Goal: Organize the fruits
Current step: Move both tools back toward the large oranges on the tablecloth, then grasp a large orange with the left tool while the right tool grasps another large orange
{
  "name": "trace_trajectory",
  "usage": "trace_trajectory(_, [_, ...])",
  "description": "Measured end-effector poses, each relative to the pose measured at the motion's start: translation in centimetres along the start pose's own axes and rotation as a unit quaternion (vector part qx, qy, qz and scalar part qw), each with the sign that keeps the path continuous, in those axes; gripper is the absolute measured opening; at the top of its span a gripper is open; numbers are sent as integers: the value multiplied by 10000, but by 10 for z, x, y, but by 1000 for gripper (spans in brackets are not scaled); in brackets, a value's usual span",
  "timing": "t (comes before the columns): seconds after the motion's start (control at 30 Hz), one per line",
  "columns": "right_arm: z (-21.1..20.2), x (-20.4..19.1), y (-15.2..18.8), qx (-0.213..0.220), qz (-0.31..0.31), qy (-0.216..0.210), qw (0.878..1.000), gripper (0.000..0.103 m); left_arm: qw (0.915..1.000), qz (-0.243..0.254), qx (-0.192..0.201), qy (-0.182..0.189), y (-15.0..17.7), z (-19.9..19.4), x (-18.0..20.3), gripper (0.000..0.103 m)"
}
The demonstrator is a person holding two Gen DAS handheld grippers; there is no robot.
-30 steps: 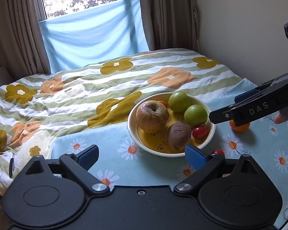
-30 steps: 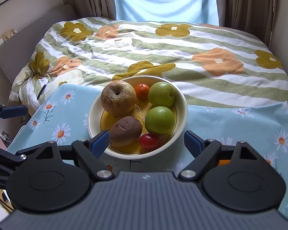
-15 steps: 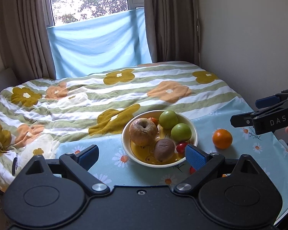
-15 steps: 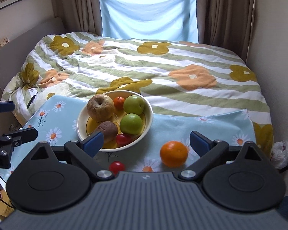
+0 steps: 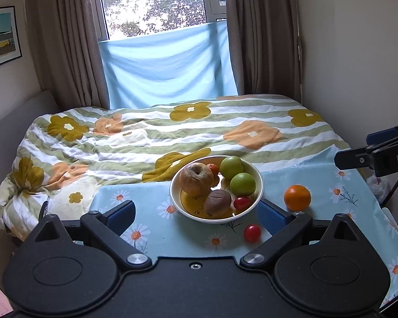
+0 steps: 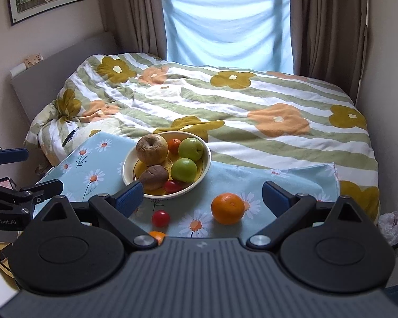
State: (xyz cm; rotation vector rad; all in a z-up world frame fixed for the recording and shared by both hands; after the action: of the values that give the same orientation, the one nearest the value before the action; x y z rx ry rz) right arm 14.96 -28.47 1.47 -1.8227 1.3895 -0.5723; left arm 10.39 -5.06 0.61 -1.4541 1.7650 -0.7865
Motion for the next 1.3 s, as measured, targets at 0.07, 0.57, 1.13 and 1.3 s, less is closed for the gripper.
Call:
trace_trajectory(0.07, [1, 5, 3, 25, -24, -68, 10000, 103, 10000, -11, -44, -39, 5, 0, 10, 100])
trace_trajectory(0.57, [89, 80, 34, -300, 87, -272, 9991, 103, 9975, 9, -662, 255, 54, 75, 85, 100])
trace_trajectory(1.13, [151, 99, 52, -652, 118, -608, 9959, 103, 9869, -26, -1541, 470, 84, 137, 110, 67])
trace_trajectory(1.3, [161, 94, 56, -774, 137, -768, 9939, 103, 9868, -54, -1553, 452, 83, 140, 110, 66])
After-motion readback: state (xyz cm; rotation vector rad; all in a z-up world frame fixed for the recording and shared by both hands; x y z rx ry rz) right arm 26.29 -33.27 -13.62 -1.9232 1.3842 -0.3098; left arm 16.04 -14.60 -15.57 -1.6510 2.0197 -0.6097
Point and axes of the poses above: each gripper's, at about its wrist camera, not at the fingertips, and z roughly the way its jaws point, x to its right, y to its underside, the point moved 4 cm from there along z, roughly the way its jaws point, and after that the axes turned 1 degree about -z, right-handed, at the moved point
